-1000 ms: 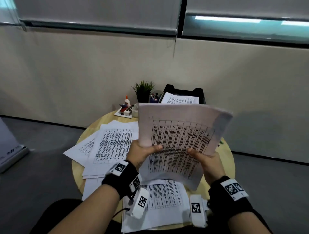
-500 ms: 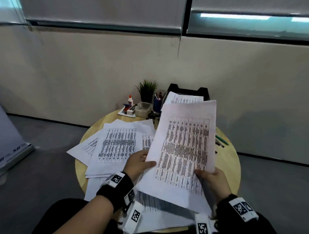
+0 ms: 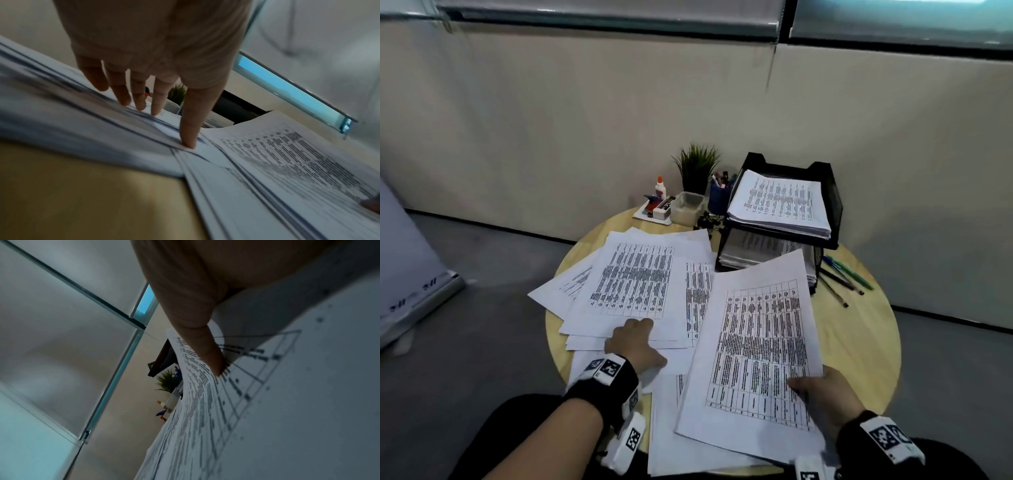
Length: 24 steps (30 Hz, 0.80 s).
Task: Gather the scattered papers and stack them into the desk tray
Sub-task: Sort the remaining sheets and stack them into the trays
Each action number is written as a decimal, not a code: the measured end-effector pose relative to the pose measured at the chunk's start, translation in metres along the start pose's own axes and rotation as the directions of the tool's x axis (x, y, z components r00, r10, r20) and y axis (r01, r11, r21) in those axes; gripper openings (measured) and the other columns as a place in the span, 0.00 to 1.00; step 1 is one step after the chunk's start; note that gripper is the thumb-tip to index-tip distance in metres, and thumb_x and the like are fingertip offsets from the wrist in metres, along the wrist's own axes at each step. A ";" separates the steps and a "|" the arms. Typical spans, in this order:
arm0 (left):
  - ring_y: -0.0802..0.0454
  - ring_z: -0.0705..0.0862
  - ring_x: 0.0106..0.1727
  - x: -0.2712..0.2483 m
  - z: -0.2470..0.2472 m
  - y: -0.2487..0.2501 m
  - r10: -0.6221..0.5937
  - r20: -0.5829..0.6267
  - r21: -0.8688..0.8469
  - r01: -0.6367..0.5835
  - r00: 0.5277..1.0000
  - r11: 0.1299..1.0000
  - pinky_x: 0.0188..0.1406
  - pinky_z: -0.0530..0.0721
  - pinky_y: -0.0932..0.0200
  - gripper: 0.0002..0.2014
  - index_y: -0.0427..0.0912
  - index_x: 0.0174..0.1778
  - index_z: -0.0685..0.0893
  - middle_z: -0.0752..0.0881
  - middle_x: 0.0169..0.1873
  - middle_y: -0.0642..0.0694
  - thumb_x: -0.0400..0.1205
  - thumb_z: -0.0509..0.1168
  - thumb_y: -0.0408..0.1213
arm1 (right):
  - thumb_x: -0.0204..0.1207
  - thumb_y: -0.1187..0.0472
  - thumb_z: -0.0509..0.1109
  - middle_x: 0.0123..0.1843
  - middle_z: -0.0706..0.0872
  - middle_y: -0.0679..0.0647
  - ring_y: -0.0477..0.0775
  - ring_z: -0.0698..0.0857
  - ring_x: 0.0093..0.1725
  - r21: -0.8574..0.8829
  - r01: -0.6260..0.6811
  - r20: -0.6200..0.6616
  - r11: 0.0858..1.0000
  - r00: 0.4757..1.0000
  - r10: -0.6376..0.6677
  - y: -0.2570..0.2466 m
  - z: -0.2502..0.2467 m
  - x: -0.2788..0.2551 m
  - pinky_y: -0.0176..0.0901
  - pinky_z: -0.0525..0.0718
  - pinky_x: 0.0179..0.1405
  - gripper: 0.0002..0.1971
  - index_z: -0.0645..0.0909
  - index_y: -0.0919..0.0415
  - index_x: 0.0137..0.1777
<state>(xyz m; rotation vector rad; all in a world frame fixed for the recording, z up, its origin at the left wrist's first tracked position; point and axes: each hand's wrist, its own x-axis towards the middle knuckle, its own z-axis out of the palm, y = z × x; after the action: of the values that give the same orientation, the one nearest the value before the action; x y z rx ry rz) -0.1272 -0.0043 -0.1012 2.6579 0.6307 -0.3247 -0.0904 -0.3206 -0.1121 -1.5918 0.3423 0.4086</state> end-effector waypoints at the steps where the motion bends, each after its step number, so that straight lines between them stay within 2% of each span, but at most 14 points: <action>1: 0.42 0.68 0.73 0.001 -0.001 0.003 -0.001 -0.005 0.053 0.001 1.000 0.999 0.69 0.70 0.49 0.39 0.49 0.74 0.68 0.69 0.72 0.45 0.67 0.73 0.53 | 0.68 0.81 0.69 0.39 0.72 0.67 0.64 0.71 0.40 -0.003 0.004 0.003 1.000 1.000 -0.004 0.000 0.002 0.001 0.52 0.70 0.40 0.10 0.75 0.74 0.47; 4: 0.43 0.56 0.81 0.010 0.002 0.008 0.031 -0.010 0.105 -0.030 0.999 0.994 0.76 0.60 0.45 0.43 0.48 0.76 0.65 0.58 0.79 0.42 0.66 0.72 0.57 | 0.69 0.82 0.66 0.37 0.80 0.70 0.64 0.78 0.38 -0.019 0.045 0.023 0.999 0.999 -0.045 -0.004 0.005 -0.001 0.55 0.75 0.42 0.06 0.76 0.80 0.45; 6: 0.44 0.50 0.83 0.016 0.005 0.009 0.035 0.053 0.077 -0.039 0.998 0.996 0.80 0.55 0.43 0.47 0.45 0.80 0.58 0.52 0.82 0.41 0.68 0.71 0.58 | 0.70 0.84 0.63 0.39 0.84 0.70 0.63 0.81 0.39 -0.003 0.067 0.028 0.998 0.997 -0.067 -0.005 0.005 0.000 0.52 0.77 0.43 0.09 0.78 0.81 0.49; 9: 0.40 0.53 0.82 0.019 0.007 0.013 0.037 0.089 0.118 -0.048 0.995 0.992 0.79 0.59 0.40 0.49 0.46 0.82 0.50 0.53 0.82 0.39 0.72 0.67 0.62 | 0.70 0.86 0.60 0.43 0.84 0.74 0.66 0.81 0.43 0.014 0.088 0.038 0.996 0.995 -0.089 -0.007 0.004 0.004 0.57 0.75 0.47 0.13 0.77 0.81 0.53; 12: 0.37 0.56 0.80 0.019 0.006 0.021 0.020 0.073 0.216 -0.036 0.997 0.976 0.75 0.63 0.40 0.43 0.47 0.82 0.49 0.54 0.81 0.36 0.77 0.60 0.62 | 0.70 0.89 0.56 0.48 0.85 0.77 0.73 0.84 0.47 0.056 0.089 0.050 0.995 0.995 -0.091 -0.009 0.004 0.004 0.61 0.78 0.53 0.14 0.76 0.81 0.52; 16: 0.38 0.66 0.72 0.020 0.002 0.025 0.024 0.034 0.302 -0.033 0.999 0.953 0.67 0.72 0.42 0.26 0.47 0.79 0.58 0.67 0.72 0.37 0.84 0.53 0.44 | 0.69 0.88 0.58 0.51 0.83 0.81 0.71 0.83 0.45 0.034 0.099 0.010 0.994 0.995 -0.100 -0.009 0.005 0.004 0.59 0.77 0.48 0.13 0.74 0.82 0.53; 18: 0.39 0.72 0.67 0.022 -0.004 0.022 0.055 0.035 0.235 -0.062 0.998 0.970 0.64 0.75 0.44 0.22 0.50 0.77 0.63 0.74 0.66 0.38 0.85 0.50 0.38 | 0.70 0.86 0.60 0.52 0.82 0.81 0.69 0.83 0.43 -0.003 0.095 -0.011 0.995 0.995 -0.095 -0.008 0.005 0.005 0.58 0.77 0.44 0.14 0.74 0.79 0.55; 20: 0.39 0.78 0.61 0.020 -0.011 0.019 0.099 0.037 0.108 -0.102 0.994 0.989 0.61 0.79 0.46 0.22 0.52 0.78 0.64 0.79 0.61 0.38 0.87 0.48 0.38 | 0.72 0.85 0.60 0.52 0.83 0.78 0.72 0.84 0.45 -0.017 0.094 -0.005 0.995 0.996 -0.095 -0.010 0.004 0.004 0.62 0.81 0.47 0.16 0.73 0.74 0.59; 22: 0.40 0.80 0.64 0.009 -0.018 0.024 0.138 0.059 -0.037 -0.136 0.989 0.990 0.64 0.78 0.50 0.22 0.52 0.80 0.62 0.80 0.67 0.38 0.89 0.46 0.41 | 0.73 0.85 0.56 0.53 0.82 0.76 0.75 0.84 0.50 0.031 0.083 0.028 0.996 0.996 -0.083 -0.014 0.004 0.002 0.68 0.81 0.54 0.18 0.71 0.72 0.61; 24: 0.43 0.75 0.72 -0.012 -0.025 0.036 0.183 0.097 -0.176 -0.164 0.978 0.971 0.70 0.72 0.55 0.22 0.49 0.81 0.59 0.73 0.75 0.40 0.89 0.44 0.45 | 0.74 0.86 0.53 0.55 0.82 0.76 0.74 0.83 0.50 0.077 0.076 0.053 0.994 0.995 -0.080 -0.018 0.005 -0.003 0.66 0.81 0.54 0.19 0.70 0.73 0.62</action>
<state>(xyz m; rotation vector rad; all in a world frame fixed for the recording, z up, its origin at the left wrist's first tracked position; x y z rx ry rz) -0.1173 -0.0277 -0.0643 2.4914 0.3694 -0.3525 -0.0853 -0.3147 -0.0948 -1.5125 0.2491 0.3749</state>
